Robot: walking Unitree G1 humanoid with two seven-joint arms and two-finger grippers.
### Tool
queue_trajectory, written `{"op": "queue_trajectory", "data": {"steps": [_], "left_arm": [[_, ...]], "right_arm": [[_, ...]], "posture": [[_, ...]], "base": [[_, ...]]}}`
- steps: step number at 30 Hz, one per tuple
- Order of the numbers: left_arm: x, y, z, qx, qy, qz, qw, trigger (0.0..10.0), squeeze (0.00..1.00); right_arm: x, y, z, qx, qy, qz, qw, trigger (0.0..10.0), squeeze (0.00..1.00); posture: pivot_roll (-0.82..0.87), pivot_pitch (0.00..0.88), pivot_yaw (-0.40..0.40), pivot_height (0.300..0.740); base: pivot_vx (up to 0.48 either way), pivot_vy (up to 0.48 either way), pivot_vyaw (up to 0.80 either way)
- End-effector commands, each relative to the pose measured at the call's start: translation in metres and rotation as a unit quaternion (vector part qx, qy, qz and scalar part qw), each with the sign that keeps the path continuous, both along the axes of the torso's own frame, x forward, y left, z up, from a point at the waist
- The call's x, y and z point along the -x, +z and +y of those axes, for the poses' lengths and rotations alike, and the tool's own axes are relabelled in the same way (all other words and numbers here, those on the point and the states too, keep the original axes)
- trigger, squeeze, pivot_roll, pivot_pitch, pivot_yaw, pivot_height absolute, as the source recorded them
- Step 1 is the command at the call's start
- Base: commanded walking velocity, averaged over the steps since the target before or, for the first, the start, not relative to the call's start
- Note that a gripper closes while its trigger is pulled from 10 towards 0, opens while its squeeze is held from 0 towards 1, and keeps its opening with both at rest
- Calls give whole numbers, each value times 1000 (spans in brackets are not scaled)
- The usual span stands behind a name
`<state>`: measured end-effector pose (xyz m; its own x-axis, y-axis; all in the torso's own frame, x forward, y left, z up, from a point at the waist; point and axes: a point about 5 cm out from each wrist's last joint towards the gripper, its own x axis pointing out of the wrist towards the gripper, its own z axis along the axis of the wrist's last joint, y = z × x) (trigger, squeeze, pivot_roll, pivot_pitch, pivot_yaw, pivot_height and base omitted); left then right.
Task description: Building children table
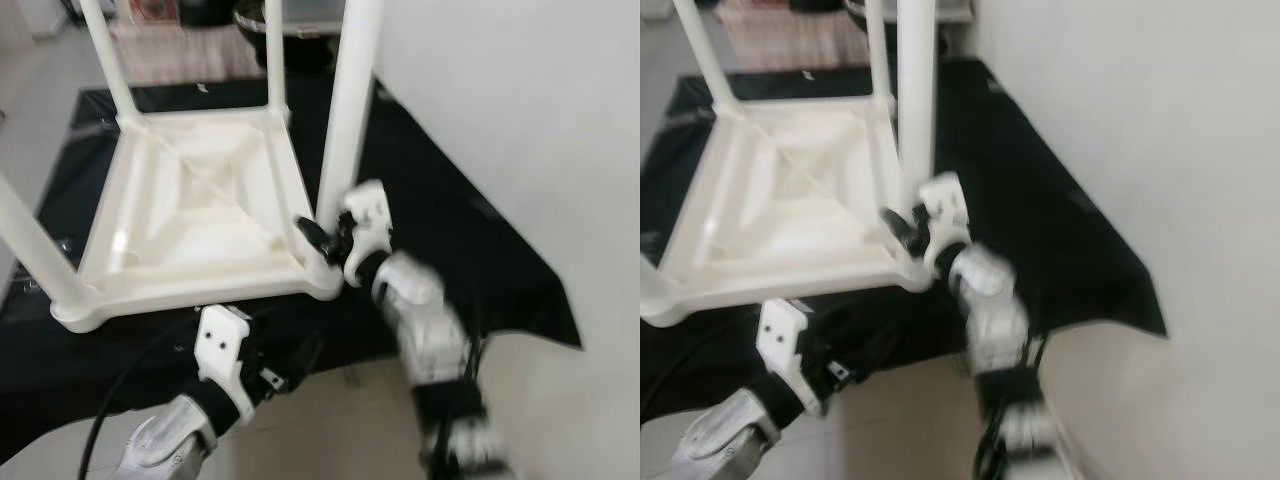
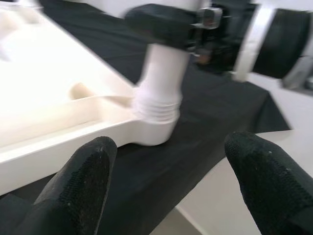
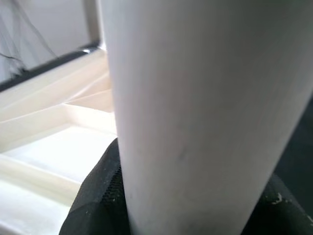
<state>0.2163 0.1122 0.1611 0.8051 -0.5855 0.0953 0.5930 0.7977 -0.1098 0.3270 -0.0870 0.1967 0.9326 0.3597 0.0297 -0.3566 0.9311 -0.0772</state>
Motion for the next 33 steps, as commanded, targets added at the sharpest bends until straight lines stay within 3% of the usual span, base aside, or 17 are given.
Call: {"op": "queue_trajectory", "data": {"steps": [1, 6, 8, 9, 11, 12, 13, 14, 15, 17, 19, 22, 23, 24, 25, 30, 33], "left_arm": [[-2, -4, -2, 1, -8, 8, 1000, 10000, 0], [-6, -4, -3, 0, -9, 6, 1000, 10000, 0], [-11, -4, -5, 0, -11, 3, 1000, 10000, 0], [-13, -4, -5, 0, -8, -1, 1000, 10000, 0], [-15, -4, -5, 1, -4, -3, 1000, 10000, 0], [-15, -4, -5, 1, -1, -4, 1000, 10000, 0], [-16, -4, -4, 0, 1, -4, 1000, 10000, 0], [-16, -4, -4, 0, 1, -4, 1000, 10000, 0], [-16, -4, -4, 0, 1, -4, 1000, 10000, 0], [-16, -4, -4, 0, 1, -4, 1000, 10000, 0], [-14, -4, -4, 0, -1, -3, 1000, 10000, 0], [-13, -4, -4, 0, -2, -3, 1000, 10000, 0], [-12, -4, -5, 0, -3, -3, 1000, 10000, 0], [-11, -3, -4, 1, -4, -2, 1000, 10000, 0], [-8, -3, -4, 1, -5, -1, 1000, 10000, 0], [-5, -3, -3, -1, -6, 1, 1000, 10000, 0], [0, -3, -1, -4, -5, 6, 1000, 10000, 0]], "right_arm": [[6, -35, 1, 10, -40, 71, 997, 0, 0], [2, -38, 3, 6, -37, 71, 997, 0, 0], [-11, -29, 6, 10, -22, 56, 998, 0, 0], [-13, -19, 10, 17, -13, 46, 999, 10000, 0], [-13, -10, 12, 17, 5, 34, 999, 10000, 0], [-12, -4, 14, 22, 29, 26, 999, 10000, 596], [-11, 4, 15, 6, 73, 17, 997, 10000, 1000], [-11, 4, 15, 6, 73, 17, 997, 10000, 1000], [-10, 20, 15, -13, 156, -6, 988, 10000, 1000], [-9, 26, 13, -16, 191, -20, 981, 10000, 1000], [-8, 35, 5, 11, 290, -39, 956, 10000, 1000], [-8, 36, 2, 25, 320, -42, 946, 10000, 1000], [-8, 33, -3, 62, 355, -39, 932, 10000, 831], [-12, 32, -9, 81, 378, -26, 922, 10000, 0], [-18, 34, -18, 93, 405, -8, 909, 10000, 0], [-26, 39, -22, 90, 413, -4, 906, 10000, 0], [-35, 45, -26, 63, 438, 8, 897, 10000, 0]], "posture": [[-65, 156, -52, 740], [-63, 147, -55, 740], [-72, 124, -67, 740], [-72, 116, -70, 740], [-65, 115, -73, 740], [-62, 115, -74, 740], [-56, 114, -75, 740], [-56, 114, -75, 740], [-51, 119, -70, 740], [-51, 119, -70, 740], [-36, 130, -72, 740], [-35, 131, -72, 740], [-29, 136, -71, 740], [-20, 148, -67, 740], [-9, 155, -66, 740], [6, 166, -63, 740], [26, 182, -62, 740]], "base": [[0, 0, 0], [0, 0, 0], [0, 0, 0], [0, 0, 0], [0, 0, 0], [0, 0, 0], [0, 0, 0], [0, 0, 0], [0, 0, 0], [0, 0, 0], [0, 0, 0], [0, 0, 0], [0, 0, 0], [0, 0, 0], [0, 0, 0], [0, 0, 0], [0, 0, 0]]}}
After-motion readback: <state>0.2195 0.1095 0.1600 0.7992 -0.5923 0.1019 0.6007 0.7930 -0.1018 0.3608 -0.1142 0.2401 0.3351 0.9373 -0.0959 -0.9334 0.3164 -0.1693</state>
